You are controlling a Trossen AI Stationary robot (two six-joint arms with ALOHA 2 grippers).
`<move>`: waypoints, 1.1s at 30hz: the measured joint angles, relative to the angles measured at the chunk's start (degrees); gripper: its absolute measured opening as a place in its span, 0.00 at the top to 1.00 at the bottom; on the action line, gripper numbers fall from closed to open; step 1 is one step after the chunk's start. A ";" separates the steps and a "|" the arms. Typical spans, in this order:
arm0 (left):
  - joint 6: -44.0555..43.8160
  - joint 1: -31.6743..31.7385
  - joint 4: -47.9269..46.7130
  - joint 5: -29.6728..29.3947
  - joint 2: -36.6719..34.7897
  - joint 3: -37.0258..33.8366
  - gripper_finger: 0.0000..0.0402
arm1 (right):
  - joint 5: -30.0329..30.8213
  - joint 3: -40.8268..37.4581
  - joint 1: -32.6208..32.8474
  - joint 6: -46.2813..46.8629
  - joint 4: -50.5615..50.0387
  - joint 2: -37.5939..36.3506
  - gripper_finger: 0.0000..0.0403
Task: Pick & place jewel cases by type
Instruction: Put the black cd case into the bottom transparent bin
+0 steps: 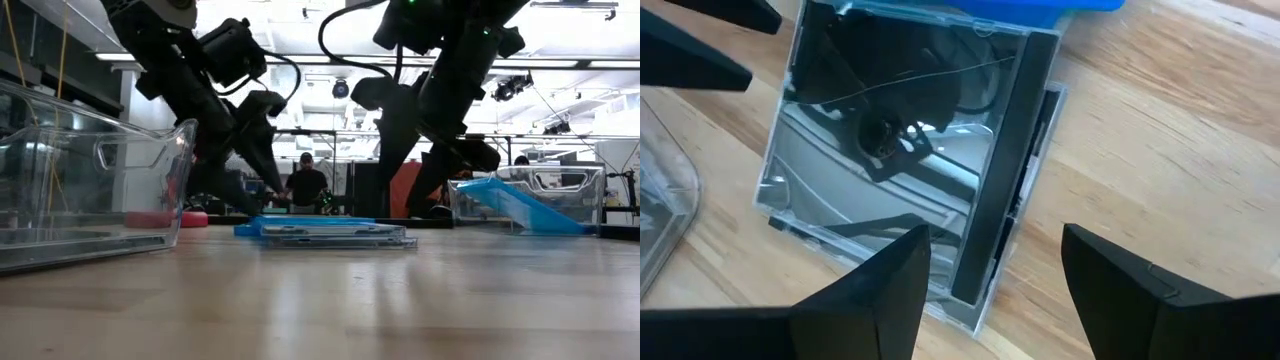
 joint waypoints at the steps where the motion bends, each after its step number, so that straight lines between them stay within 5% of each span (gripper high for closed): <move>1: -0.65 0.00 -0.76 -0.41 0.00 0.00 0.41 | 0.00 0.00 0.00 0.00 -0.09 0.00 0.48; 16: -5.57 0.11 -2.94 -1.81 1.87 -0.07 0.41 | 1.73 0.00 -0.09 0.44 -2.65 0.00 0.48; 33: -6.41 0.13 7.80 3.46 6.67 0.00 0.41 | 1.68 0.00 -0.09 0.44 -1.37 0.00 0.48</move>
